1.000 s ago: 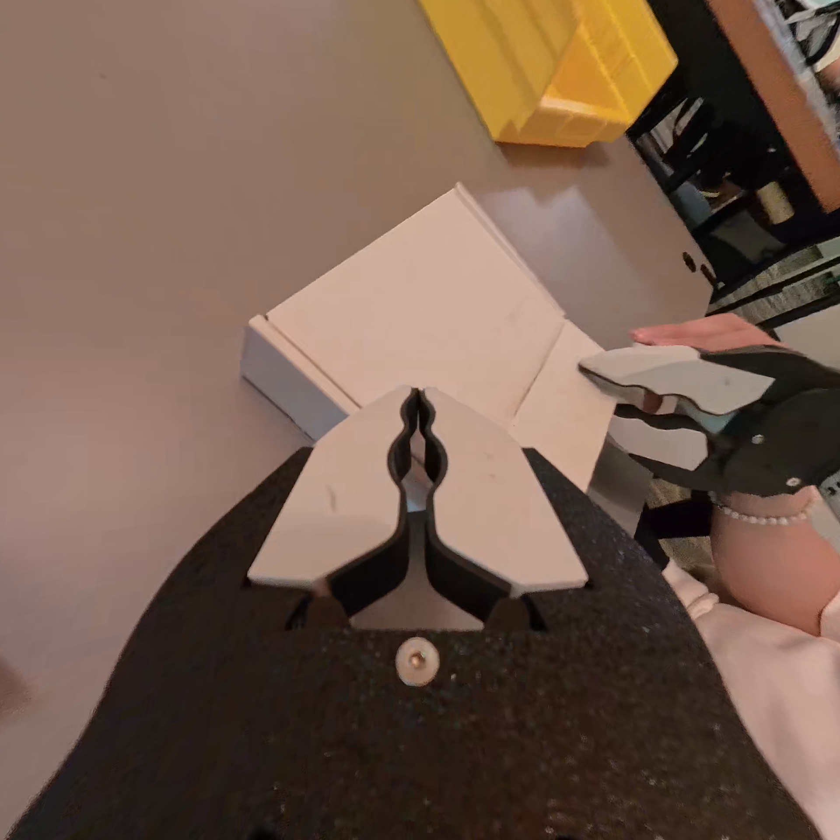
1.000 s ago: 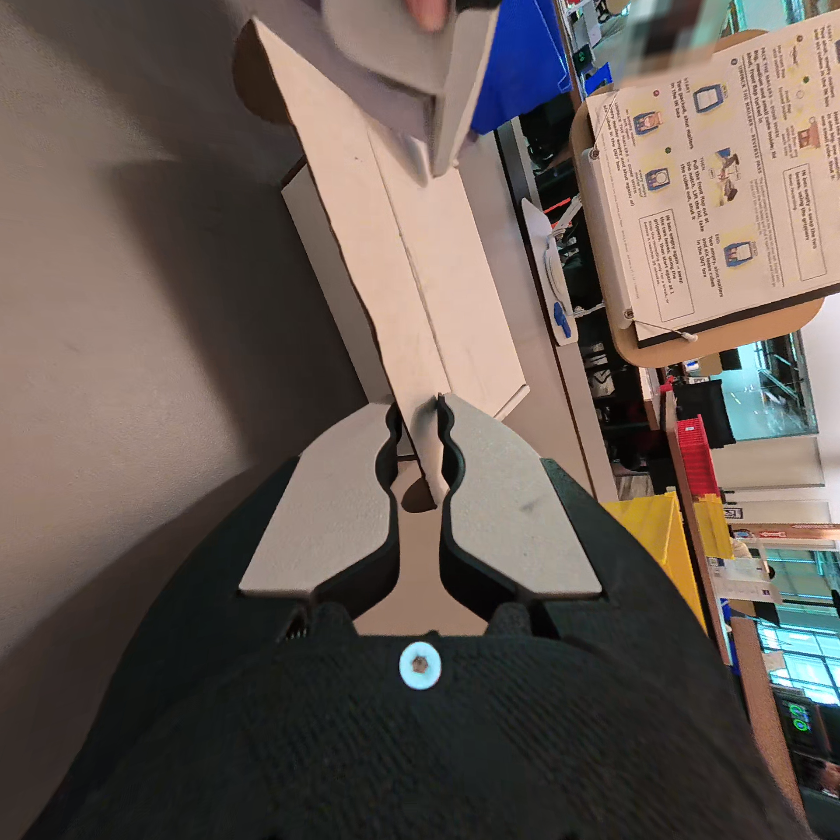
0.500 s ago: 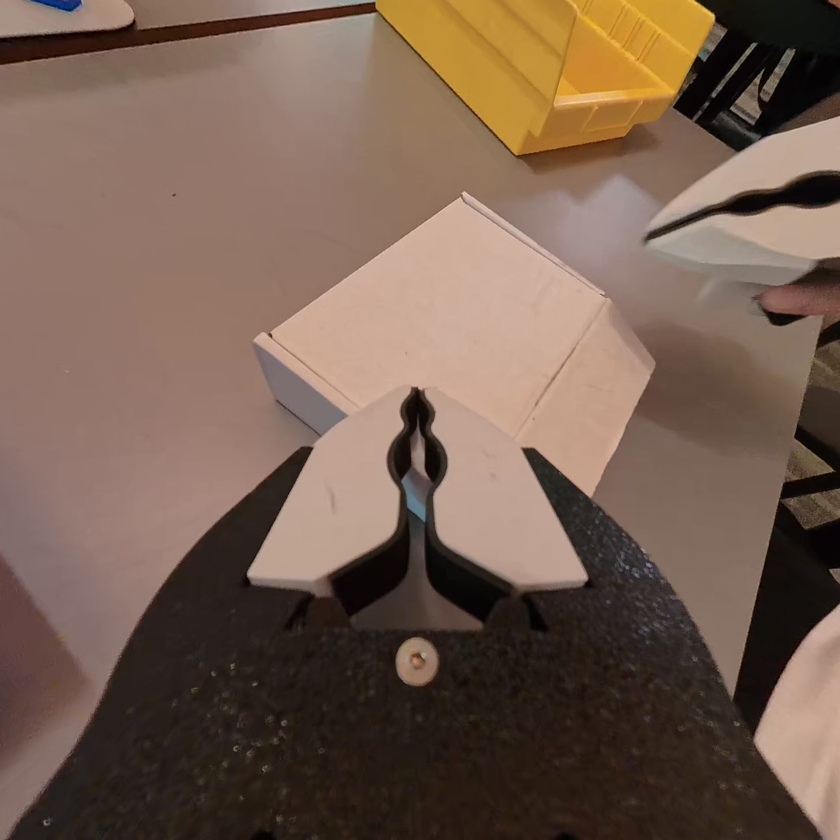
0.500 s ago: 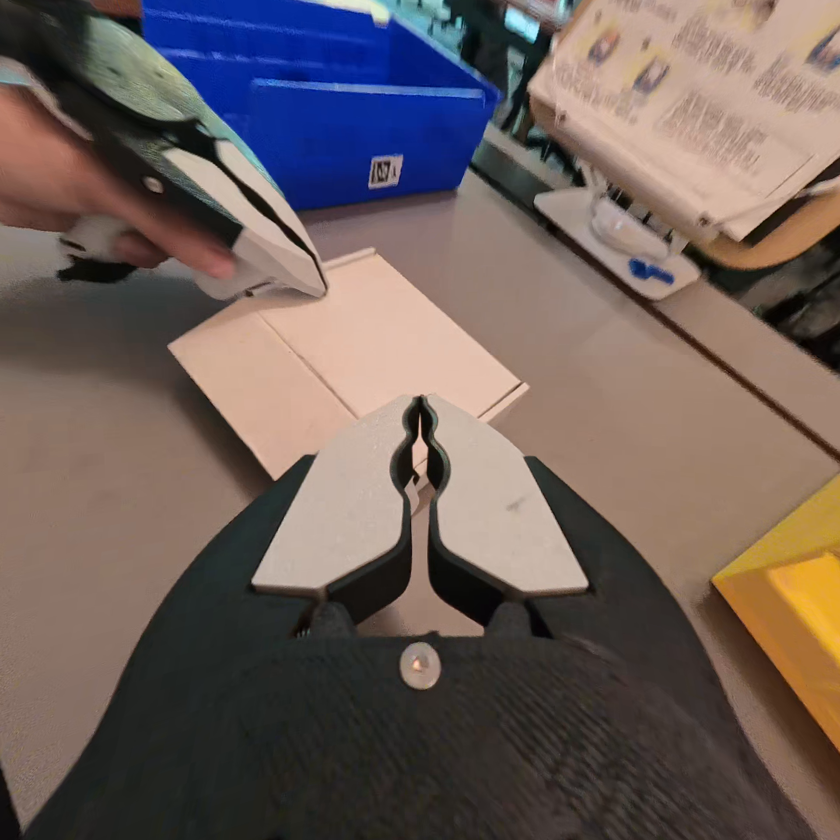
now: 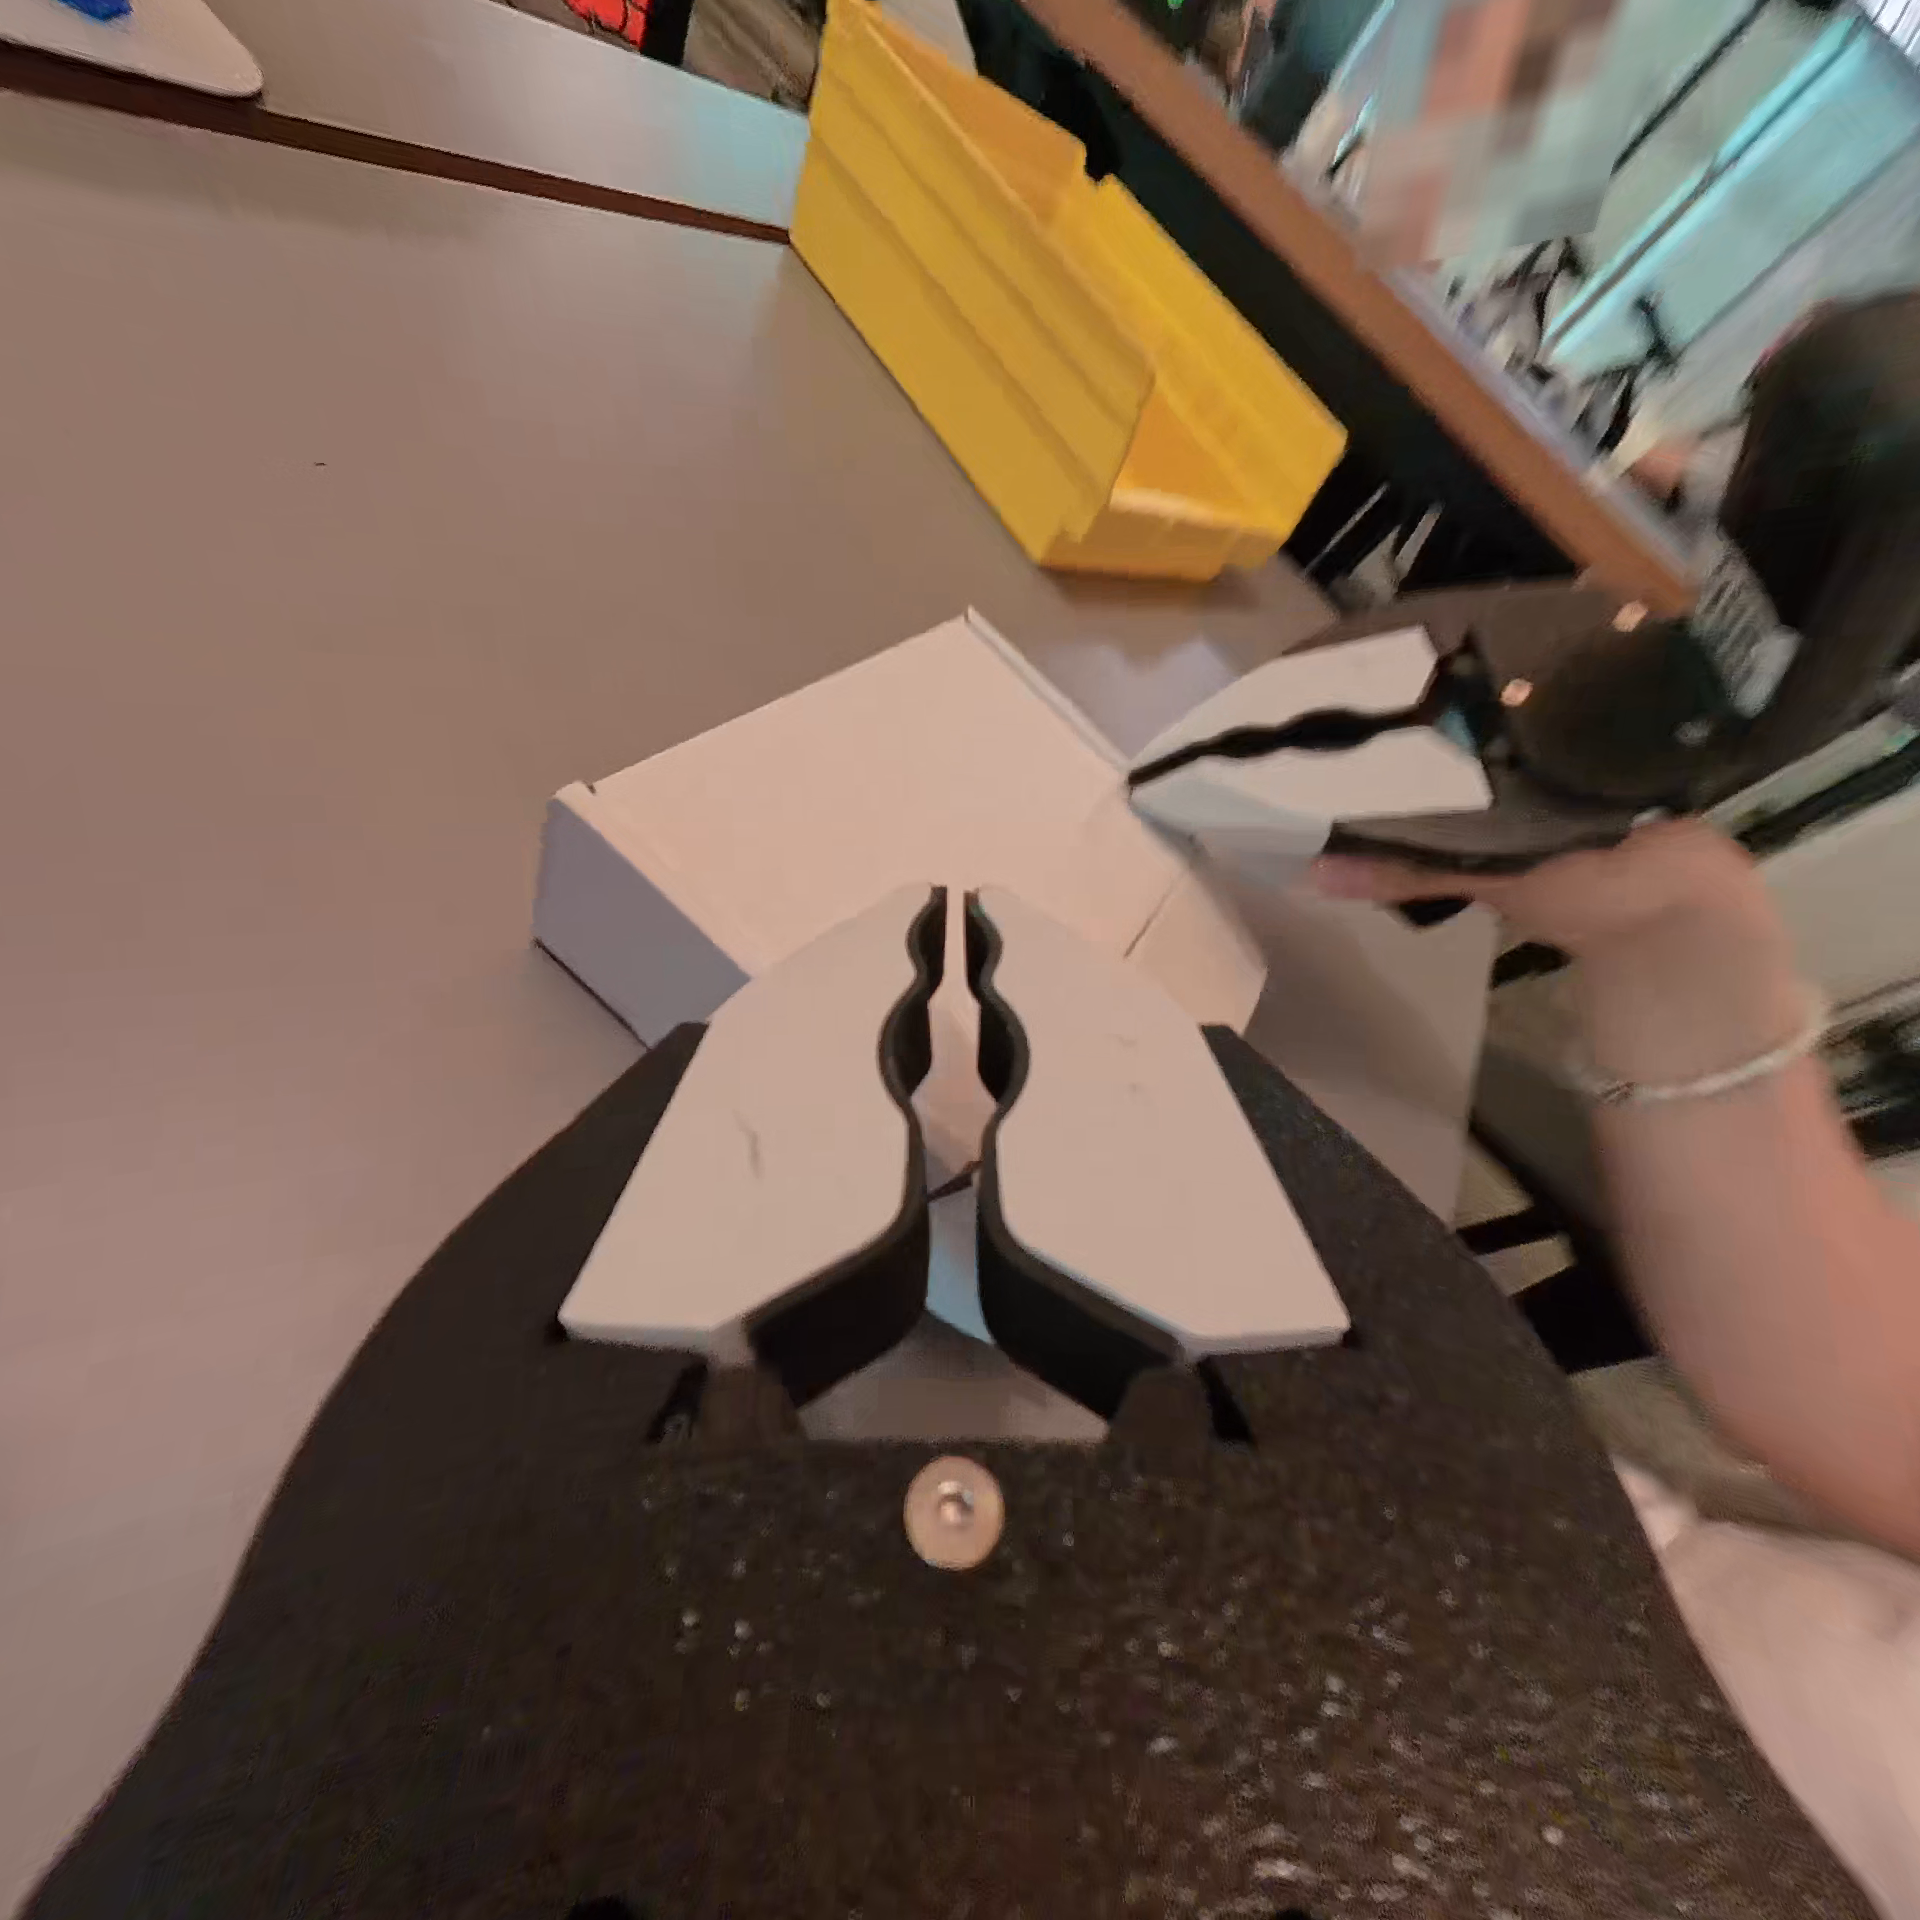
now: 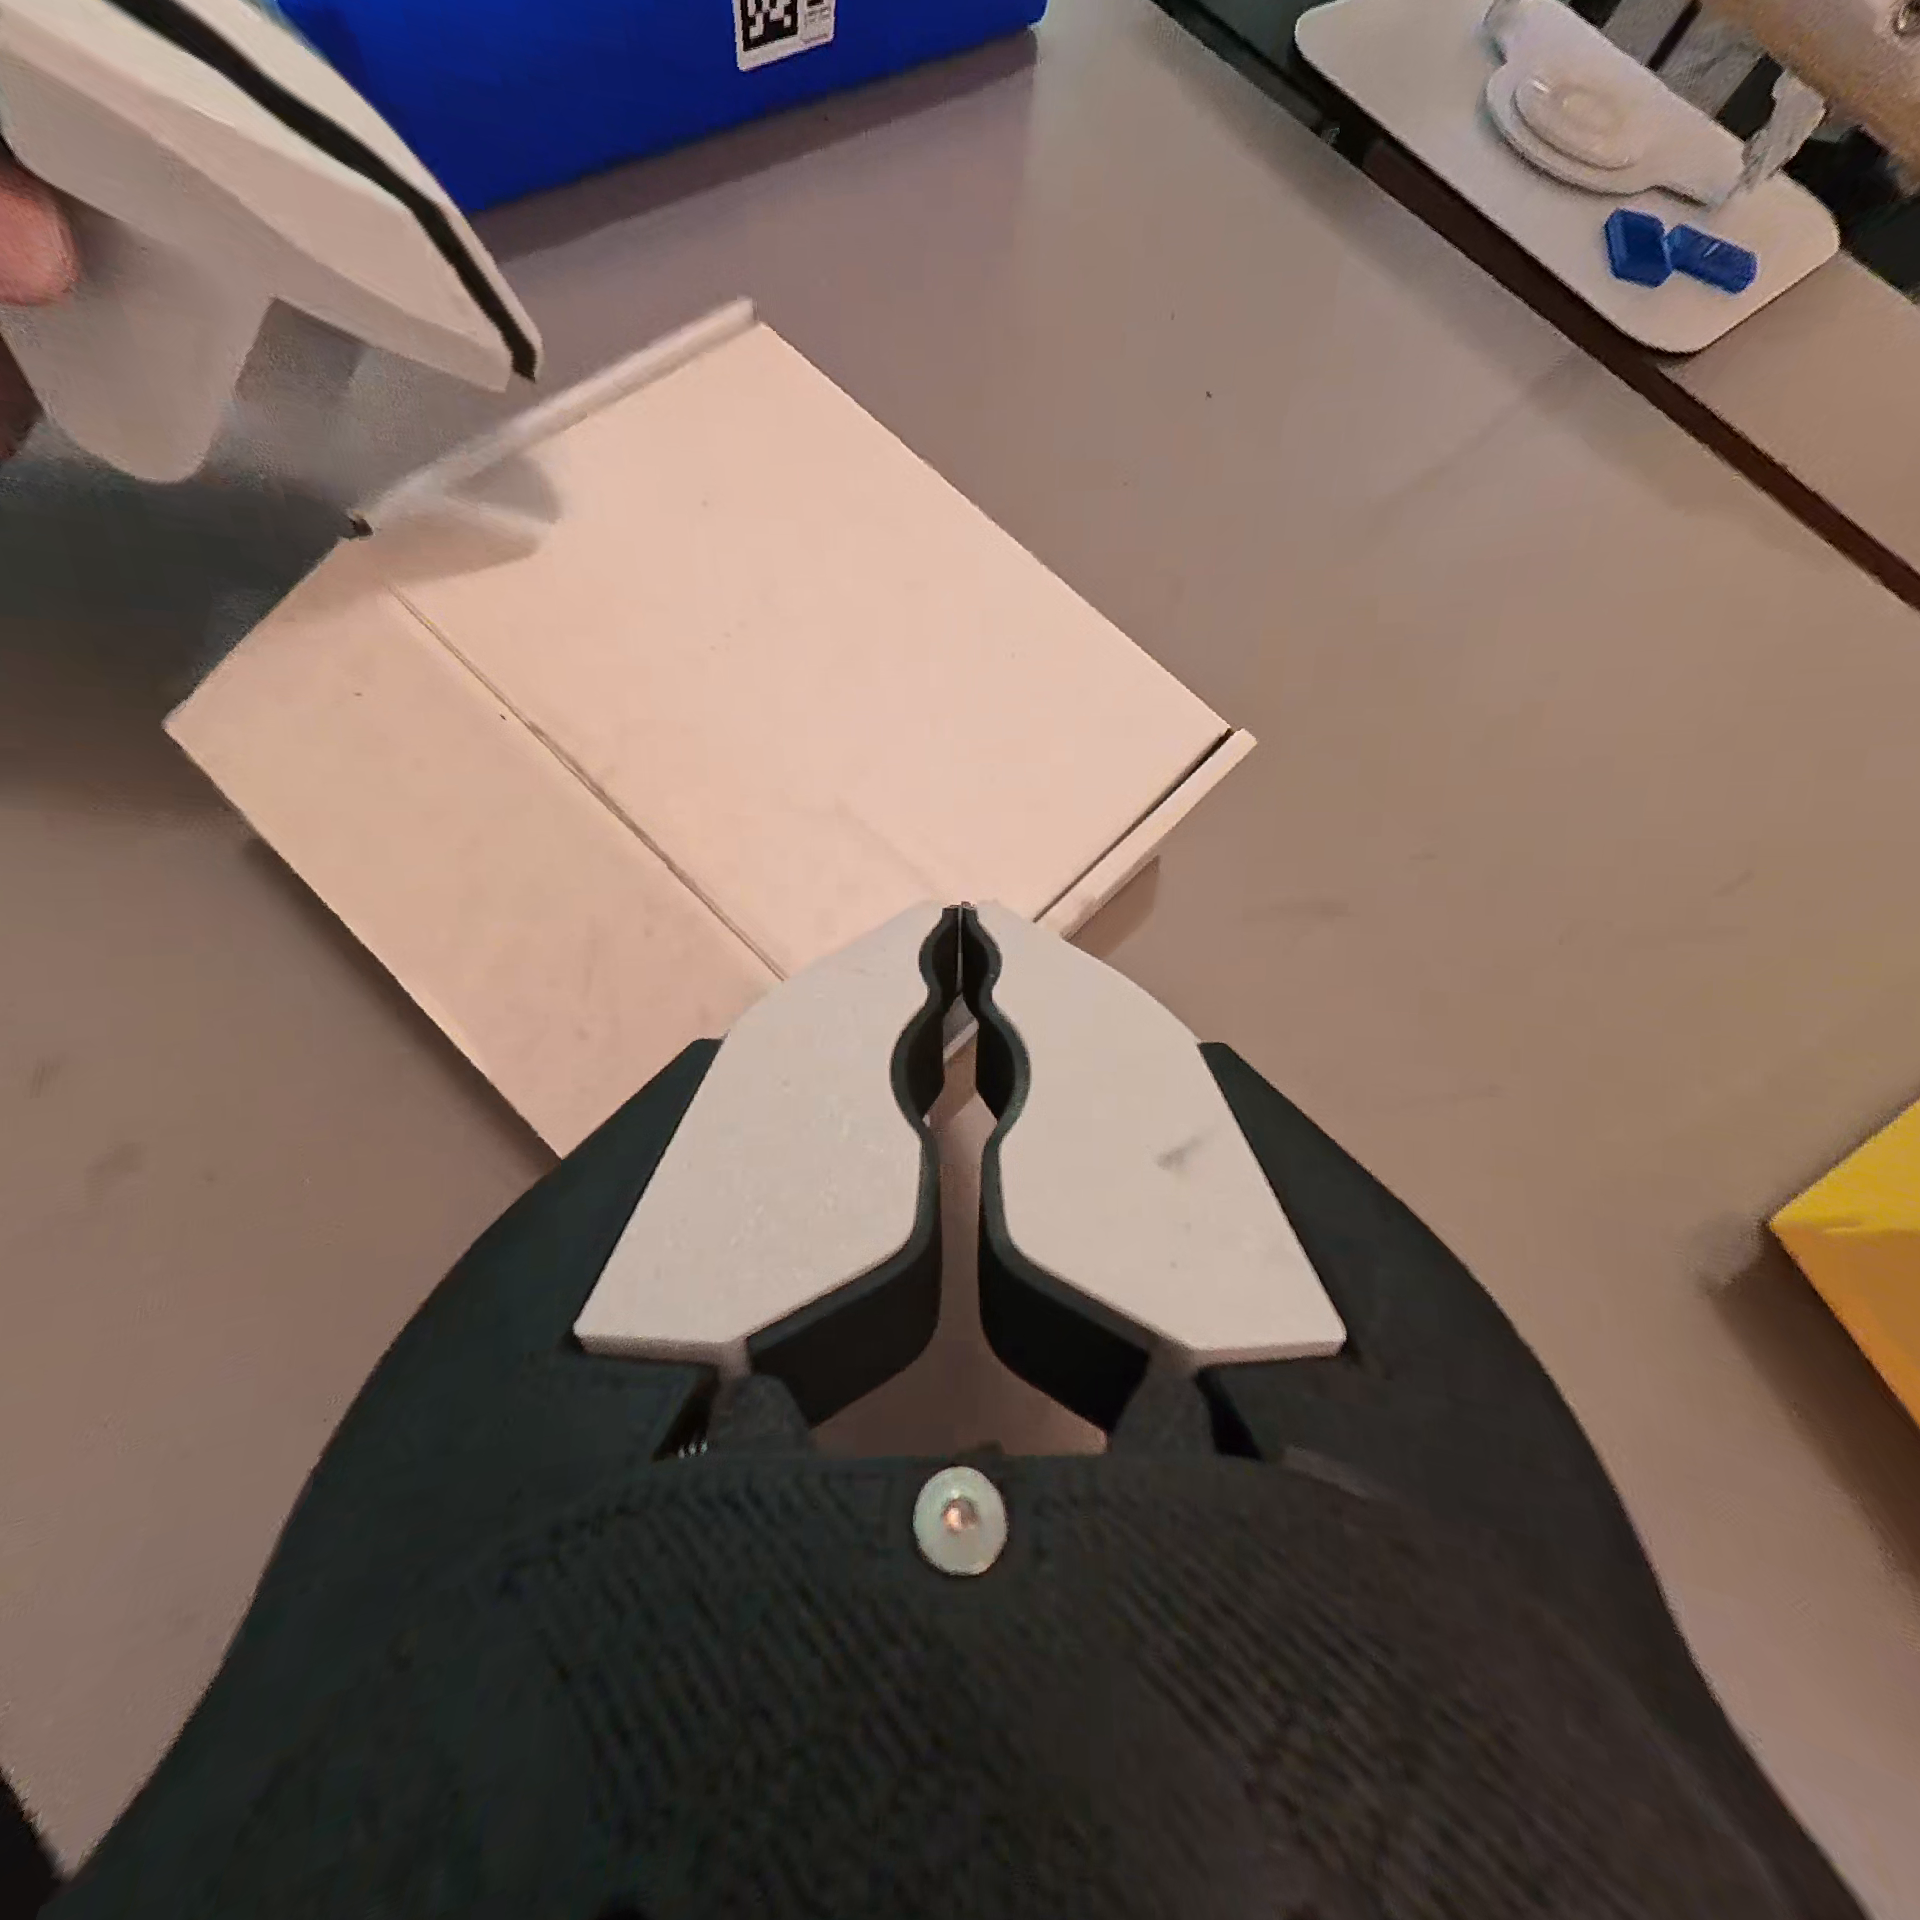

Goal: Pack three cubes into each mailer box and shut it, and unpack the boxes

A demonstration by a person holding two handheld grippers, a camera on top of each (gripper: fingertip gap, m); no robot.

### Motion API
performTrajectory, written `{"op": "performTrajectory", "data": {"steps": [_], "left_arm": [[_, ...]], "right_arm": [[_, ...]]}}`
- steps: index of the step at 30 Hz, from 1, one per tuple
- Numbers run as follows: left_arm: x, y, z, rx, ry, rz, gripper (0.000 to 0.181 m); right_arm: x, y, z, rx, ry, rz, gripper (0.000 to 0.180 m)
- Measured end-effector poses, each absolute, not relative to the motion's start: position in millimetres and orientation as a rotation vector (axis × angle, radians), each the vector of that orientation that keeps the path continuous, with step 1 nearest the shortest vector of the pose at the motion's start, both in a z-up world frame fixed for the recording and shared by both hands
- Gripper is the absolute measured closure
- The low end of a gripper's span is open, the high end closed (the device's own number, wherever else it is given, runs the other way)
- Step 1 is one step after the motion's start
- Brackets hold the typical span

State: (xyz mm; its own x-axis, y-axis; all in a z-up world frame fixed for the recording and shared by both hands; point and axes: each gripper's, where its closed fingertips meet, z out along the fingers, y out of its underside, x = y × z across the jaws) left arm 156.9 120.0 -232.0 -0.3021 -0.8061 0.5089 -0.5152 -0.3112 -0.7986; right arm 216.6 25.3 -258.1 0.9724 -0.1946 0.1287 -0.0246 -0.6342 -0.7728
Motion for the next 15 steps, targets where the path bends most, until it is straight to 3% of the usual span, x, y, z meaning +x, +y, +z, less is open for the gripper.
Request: {"op": "performTrajectory", "data": {"steps": [7, 11, 15], "left_arm": [[157, 119, -245, -1.873, 1.644, -1.731, 0.181], [159, 116, -256, -1.857, 1.724, -1.591, 0.181], [157, 116, -259, -1.821, 1.791, -1.474, 0.181]], "right_arm": [[219, 21, -231, -1.966, 0.483, 0.237, 0.126], [222, 9, -245, -2.020, 0.579, 0.447, 0.087], [225, 2, -249, -2.056, 0.642, 0.559, 0.076]]}}
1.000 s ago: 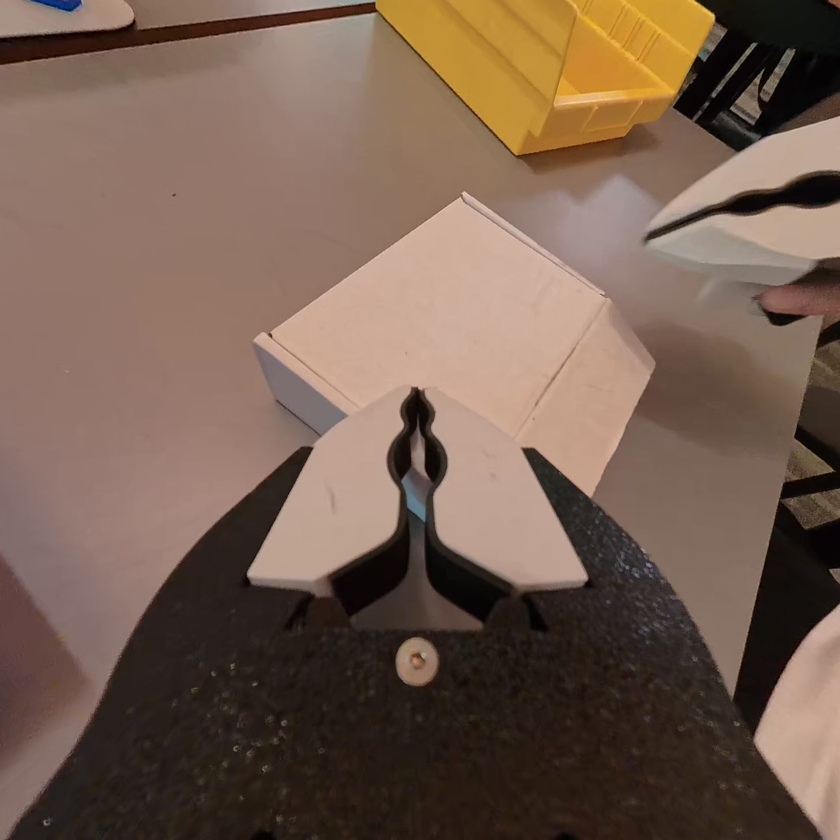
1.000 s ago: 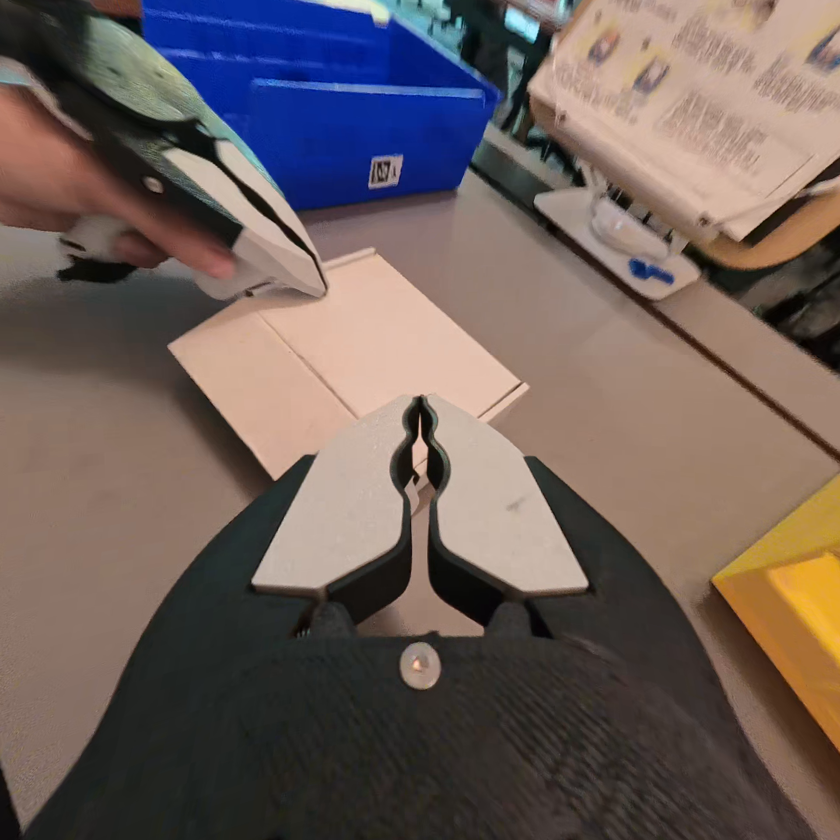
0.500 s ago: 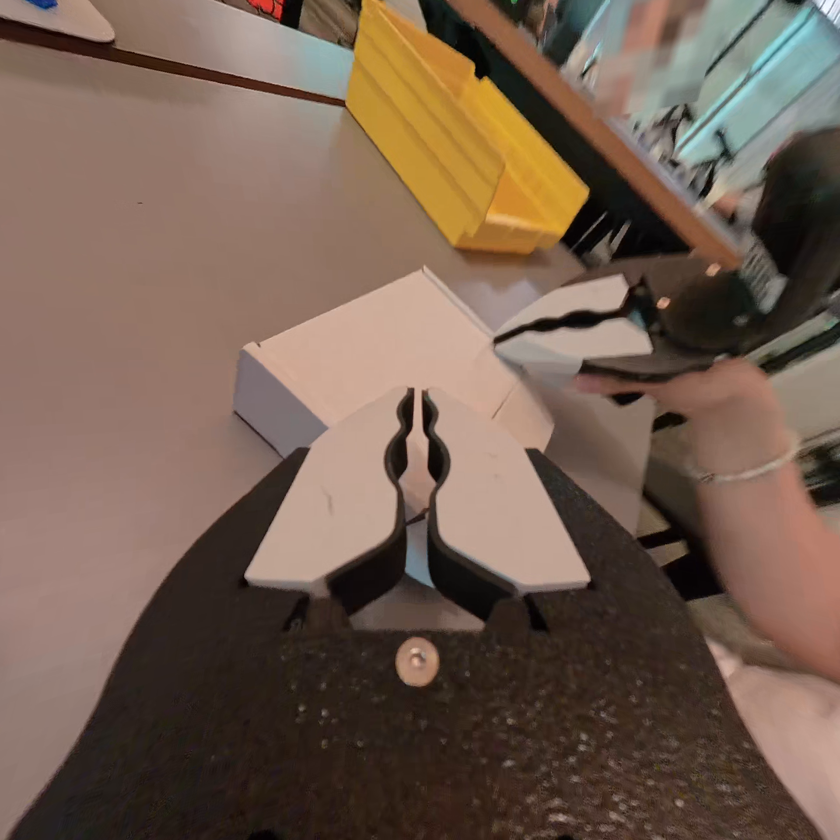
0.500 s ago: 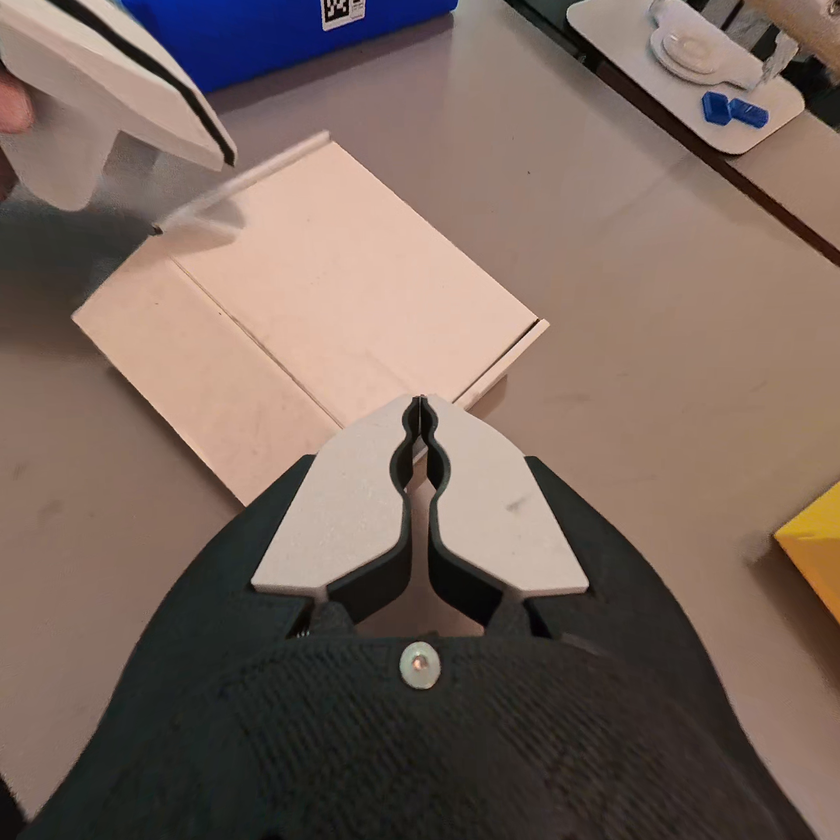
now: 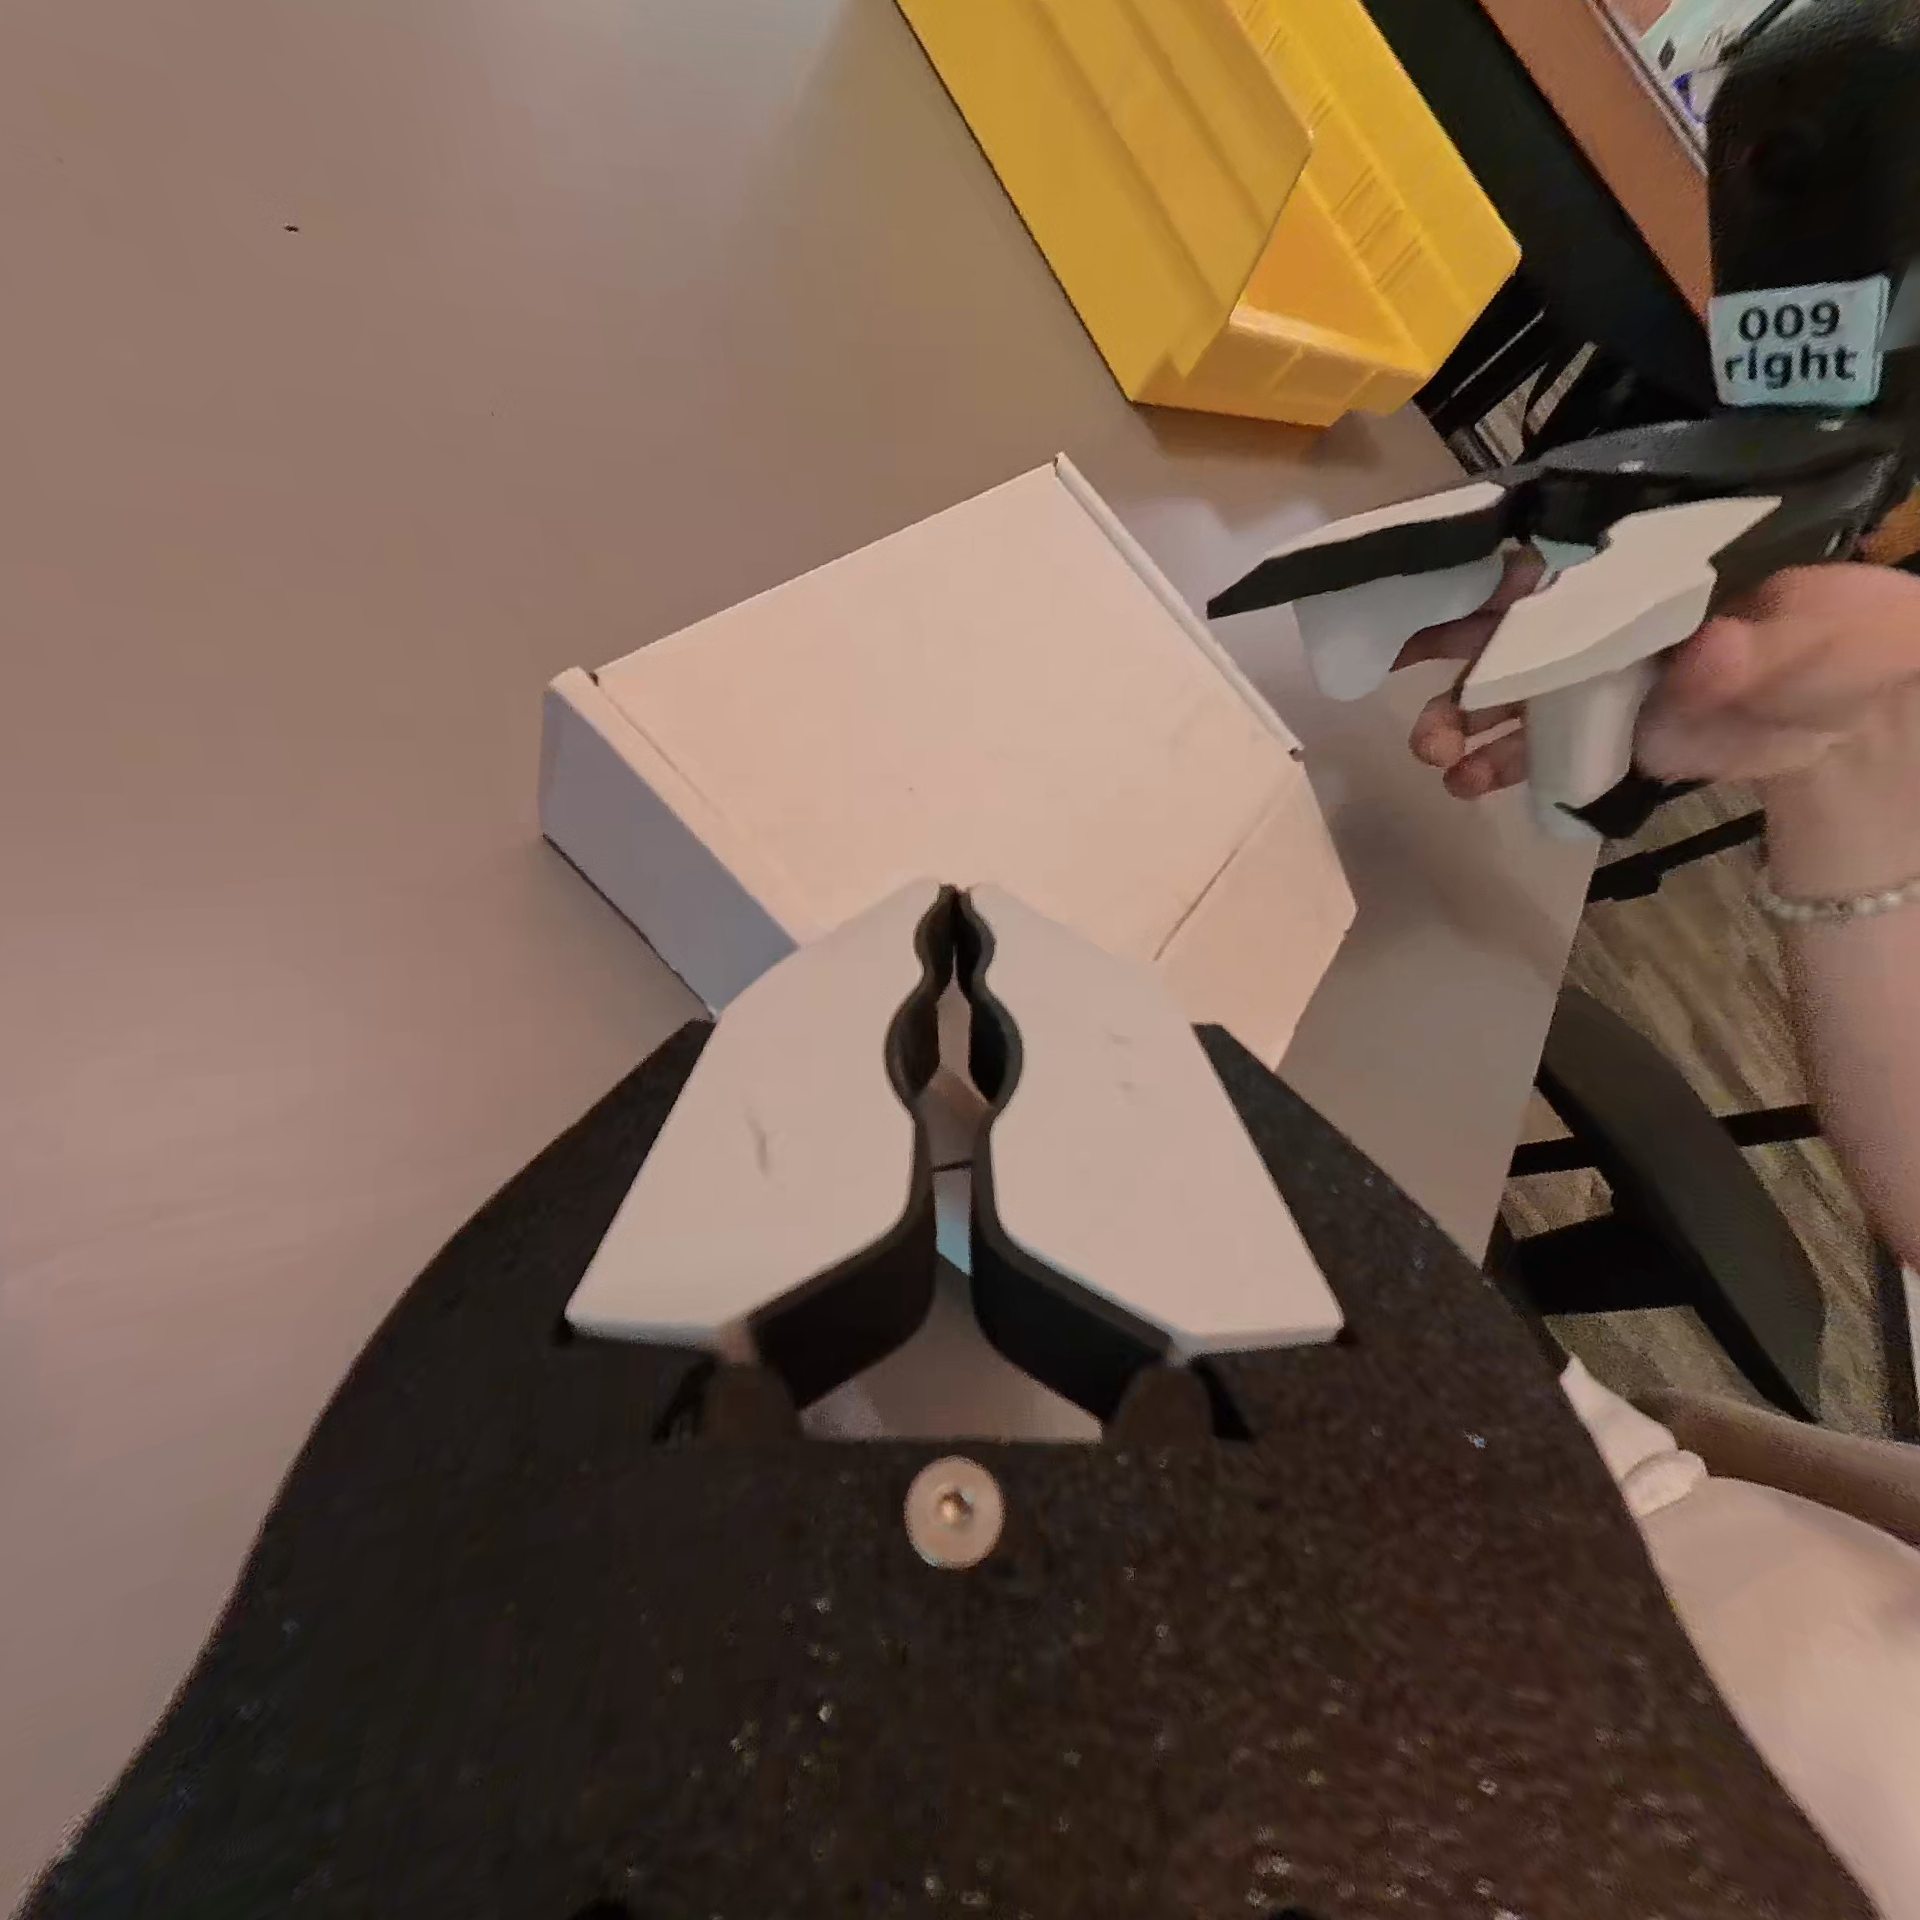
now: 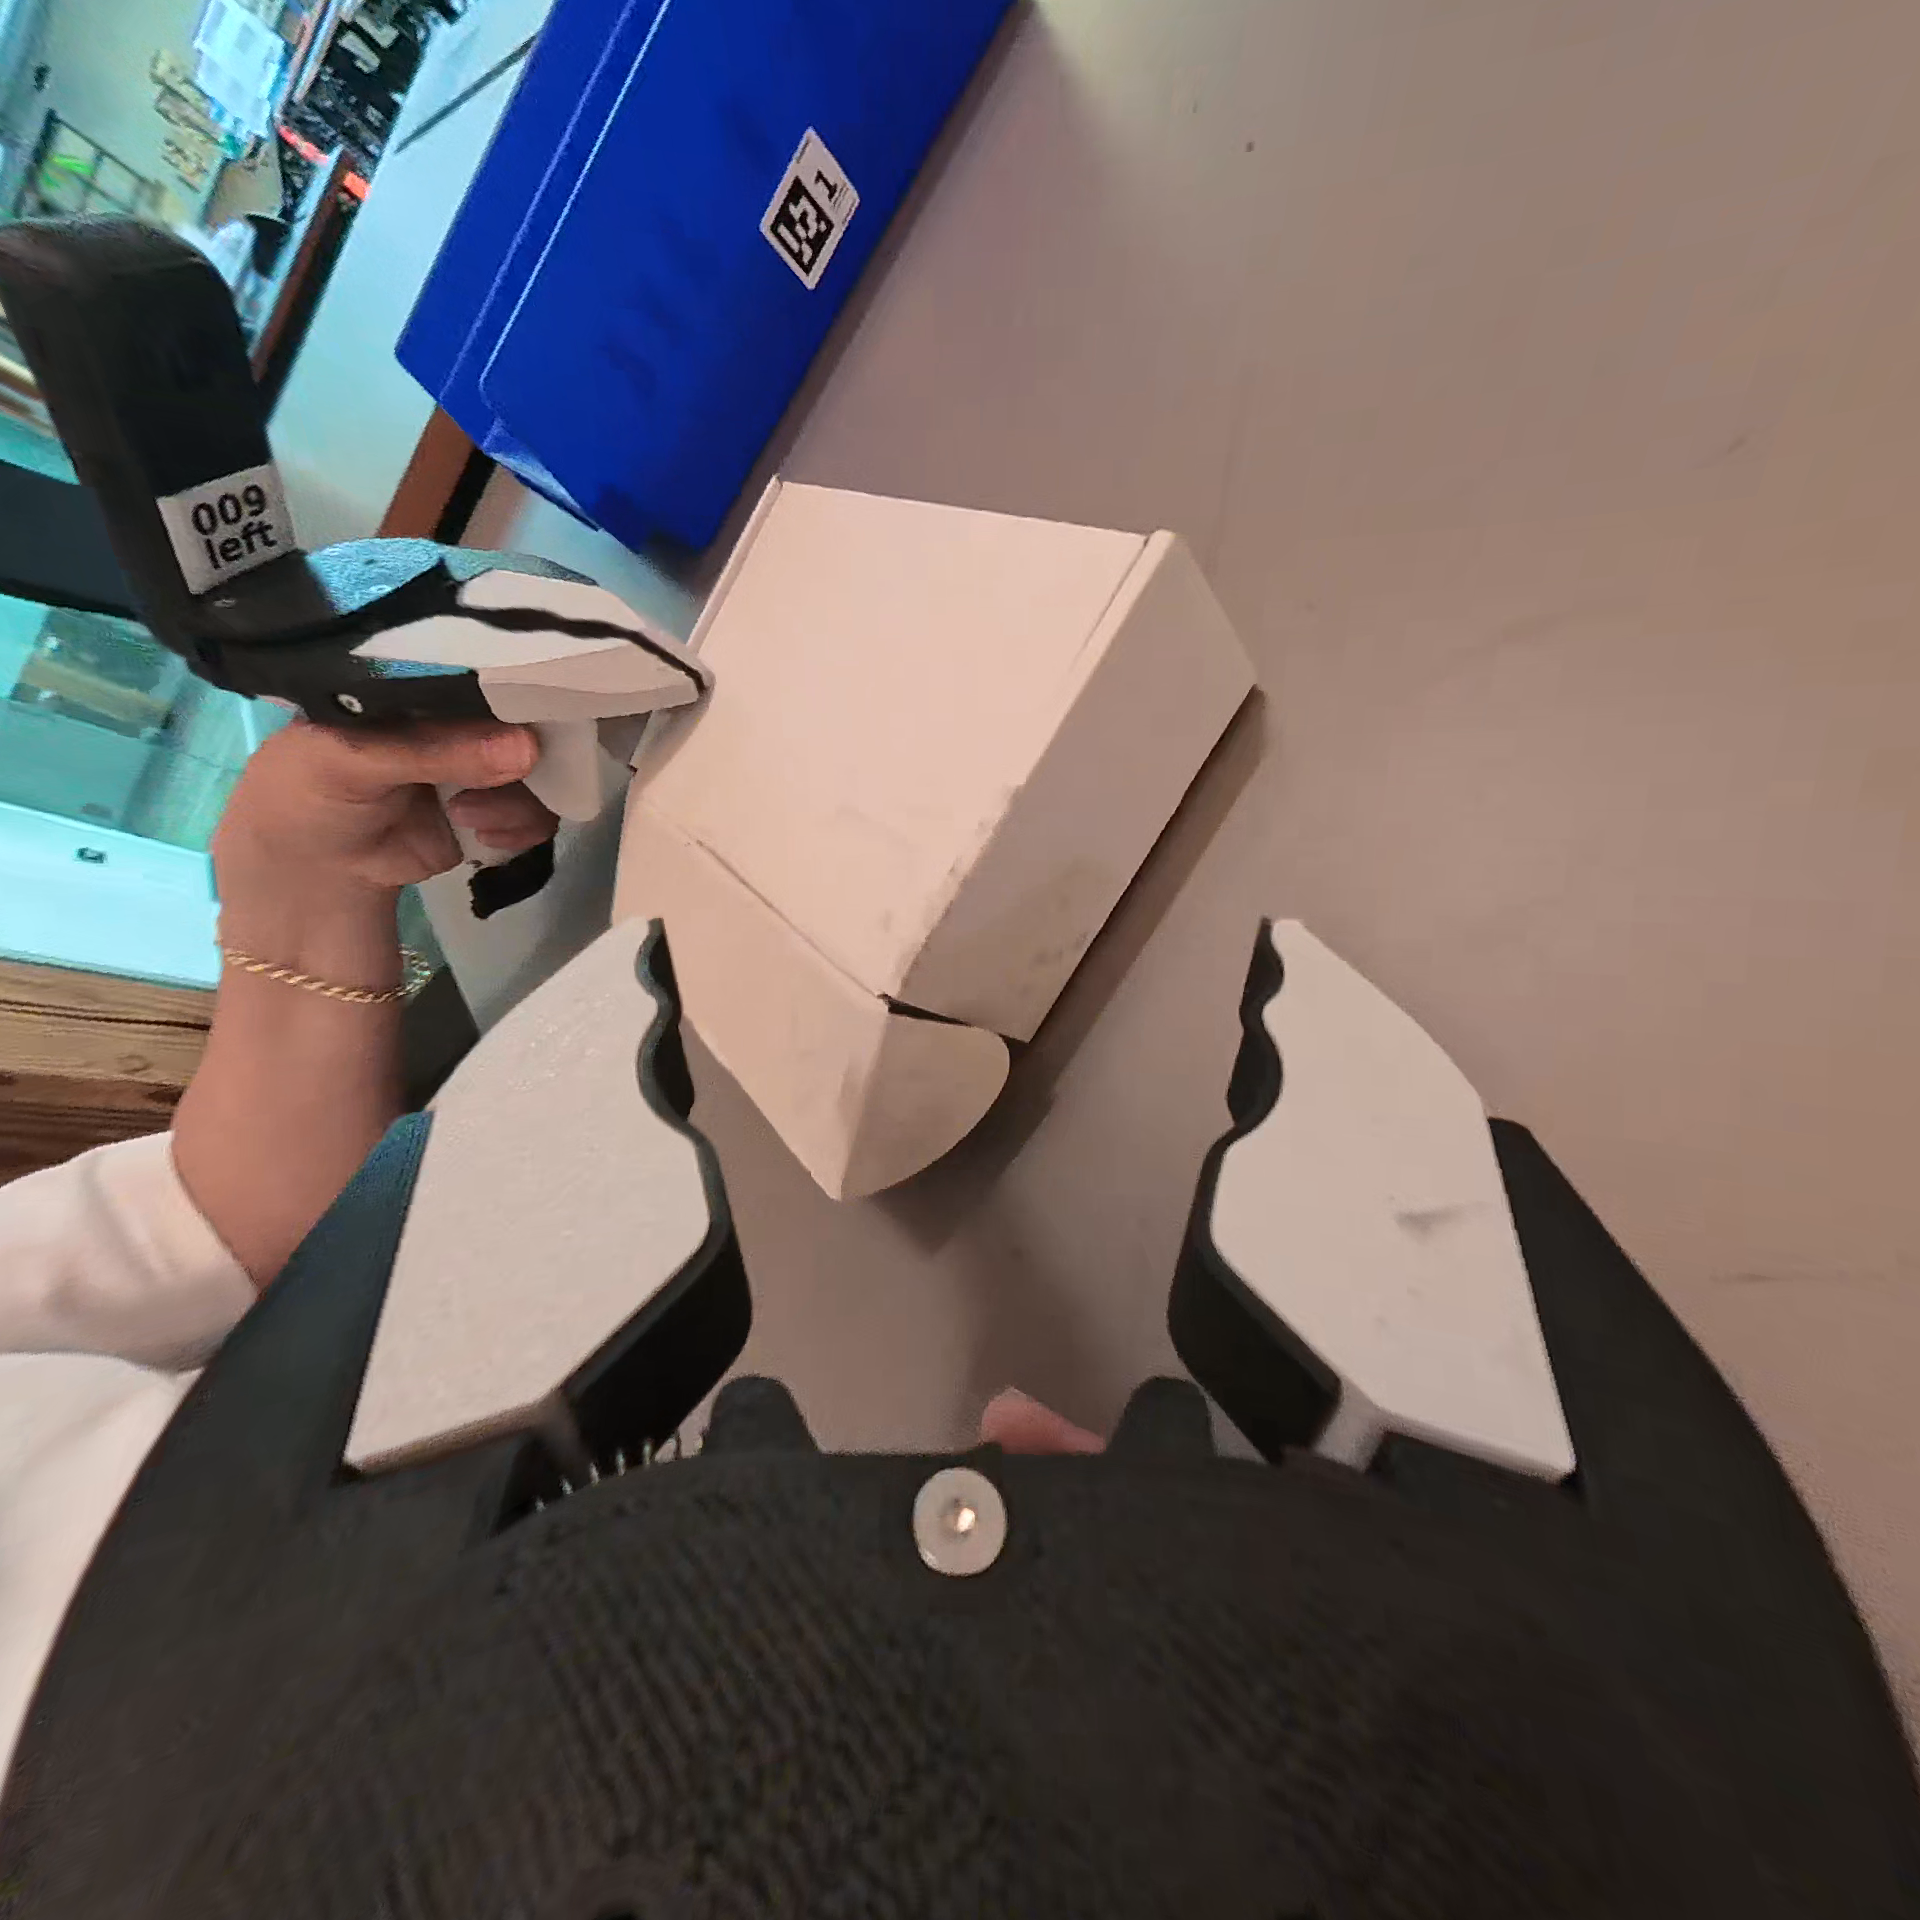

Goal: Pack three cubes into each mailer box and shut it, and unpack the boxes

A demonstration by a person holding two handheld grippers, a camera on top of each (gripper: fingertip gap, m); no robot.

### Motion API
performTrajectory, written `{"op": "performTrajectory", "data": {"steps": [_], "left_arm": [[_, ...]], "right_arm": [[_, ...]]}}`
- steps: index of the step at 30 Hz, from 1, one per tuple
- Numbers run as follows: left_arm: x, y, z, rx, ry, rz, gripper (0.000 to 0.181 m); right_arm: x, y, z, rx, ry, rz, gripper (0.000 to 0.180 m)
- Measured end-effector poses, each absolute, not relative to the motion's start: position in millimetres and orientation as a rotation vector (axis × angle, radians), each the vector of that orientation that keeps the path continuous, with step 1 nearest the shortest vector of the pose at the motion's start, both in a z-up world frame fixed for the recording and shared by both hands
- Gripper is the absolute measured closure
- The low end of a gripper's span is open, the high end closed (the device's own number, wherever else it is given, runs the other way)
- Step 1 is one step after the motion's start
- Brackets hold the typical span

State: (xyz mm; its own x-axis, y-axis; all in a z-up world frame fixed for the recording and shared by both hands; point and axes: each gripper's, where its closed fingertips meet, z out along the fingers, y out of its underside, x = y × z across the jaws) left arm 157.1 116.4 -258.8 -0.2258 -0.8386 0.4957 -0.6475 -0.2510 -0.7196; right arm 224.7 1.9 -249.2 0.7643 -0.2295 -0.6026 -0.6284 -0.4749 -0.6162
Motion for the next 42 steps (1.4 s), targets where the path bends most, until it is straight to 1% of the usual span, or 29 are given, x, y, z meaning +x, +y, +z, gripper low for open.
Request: {"op": "performTrajectory", "data": {"steps": [4, 7, 10, 13, 14, 15, 16, 18, 21, 23, 25, 27, 29, 30, 32, 34, 35, 37, 39, 42], "left_arm": [[154, 121, -258, -1.842, 1.796, -1.553, 0.181], [151, 125, -258, -1.847, 1.790, -1.588, 0.181], [151, 128, -258, -1.836, 1.789, -1.560, 0.181], [151, 130, -258, -1.830, 1.784, -1.550, 0.181], [150, 130, -258, -1.829, 1.780, -1.559, 0.181], [150, 131, -258, -1.830, 1.774, -1.571, 0.181], [150, 132, -258, -1.831, 1.767, -1.584, 0.181], [149, 134, -257, -1.826, 1.758, -1.616, 0.181], [149, 137, -257, -1.816, 1.745, -1.640, 0.181], [149, 139, -256, -1.763, 1.751, -1.633, 0.181], [148, 142, -252, -1.655, 1.772, -1.595, 0.171], [144, 142, -220, -1.419, 1.728, -1.641, 0.160], [135, 146, -191, -1.181, 1.711, -1.551, 0.148], [130, 148, -183, -1.056, 1.723, -1.443, 0.138], [119, 146, -177, -0.791, 1.762, -1.208, 0.111], [113, 135, -174, -0.541, 1.745, -0.992, 0.108], [114, 130, -172, -0.445, 1.702, -0.878, 0.104], [123, 123, -182, -0.304, 1.704, -0.597, 0.102], [135, 122, -198, -0.232, 1.727, -0.342, 0.092], [145, 97, -201, -0.079, 1.629, -0.234, 0.092]], "right_arm": [[227, 0, -259, -2.110, 0.721, 0.663, 0.080], [226, 9, -264, -2.090, 0.787, 0.777, 0.076], [213, 26, -259, -2.010, 0.804, 0.959, 0.085], [202, 37, -267, -2.028, 0.831, 1.065, 0.084], [200, 42, -266, -2.000, 0.851, 1.117, 0.087], [198, 47, -264, -1.963, 0.866, 1.169, 0.095], [198, 50, -265, -1.953, 0.883, 1.191, 0.096], [197, 54, -269, -1.950, 0.880, 1.213, 0.104], [198, 64, -268, -1.870, 0.904, 1.282, 0.111], [202, 69, -269, -1.818, 0.927, 1.302, 0.113], [201, 70, -270, -1.806, 0.925, 1.327, 0.113], [205, 70, -265, -1.749, 0.927, 1.338, 0.114], [208, 66, -256, -1.683, 0.900, 1.382, 0.114], [211, 62, -251, -1.640, 0.900, 1.412, 0.114], [218, 56, -243, -1.577, 0.910, 1.450, 0.114], [222, 48, -238, -1.577, 0.905, 1.458, 0.114], [223, 44, -235, -1.588, 0.895, 1.463, 0.114], [223, 36, -225, -1.603, 0.851, 1.486, 0.114], [221, 28, -214, -1.627, 0.803, 1.500, 0.114], [219, 18, -200, -1.674, 0.745, 1.495, 0.114]]}}
